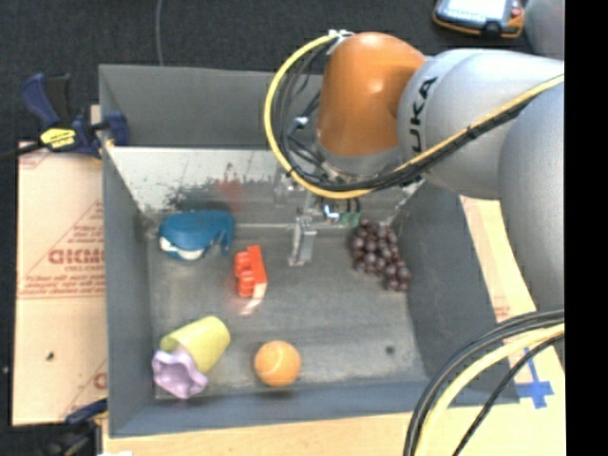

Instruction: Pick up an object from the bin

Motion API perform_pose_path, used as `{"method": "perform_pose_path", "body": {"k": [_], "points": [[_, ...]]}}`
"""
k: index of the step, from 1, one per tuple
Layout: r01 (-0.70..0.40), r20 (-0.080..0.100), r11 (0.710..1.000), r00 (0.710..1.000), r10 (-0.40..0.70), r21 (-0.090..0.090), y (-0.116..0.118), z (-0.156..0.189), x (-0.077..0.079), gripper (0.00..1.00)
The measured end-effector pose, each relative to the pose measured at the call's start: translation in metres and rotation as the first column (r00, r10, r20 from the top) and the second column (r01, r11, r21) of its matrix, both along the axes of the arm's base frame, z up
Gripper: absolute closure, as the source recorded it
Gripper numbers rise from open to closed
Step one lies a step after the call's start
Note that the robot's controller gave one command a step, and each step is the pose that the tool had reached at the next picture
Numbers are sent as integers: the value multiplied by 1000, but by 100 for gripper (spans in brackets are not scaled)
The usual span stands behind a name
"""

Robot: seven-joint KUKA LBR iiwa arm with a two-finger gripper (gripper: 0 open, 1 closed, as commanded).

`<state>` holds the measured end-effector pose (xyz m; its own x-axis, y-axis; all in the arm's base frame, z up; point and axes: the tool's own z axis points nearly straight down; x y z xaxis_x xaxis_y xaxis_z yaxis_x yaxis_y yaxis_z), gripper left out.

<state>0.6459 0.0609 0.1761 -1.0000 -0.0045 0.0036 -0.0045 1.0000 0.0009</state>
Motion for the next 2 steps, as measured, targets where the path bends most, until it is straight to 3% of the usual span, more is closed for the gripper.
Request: {"method": "perform_pose_path", "body": {"k": [1, 2], "points": [[1, 8, 1000, 1000, -1, 1, 0, 5, 2, 0], [-446, 5, 895, 895, 446, -1, 28, -106, -8, 0]]}}
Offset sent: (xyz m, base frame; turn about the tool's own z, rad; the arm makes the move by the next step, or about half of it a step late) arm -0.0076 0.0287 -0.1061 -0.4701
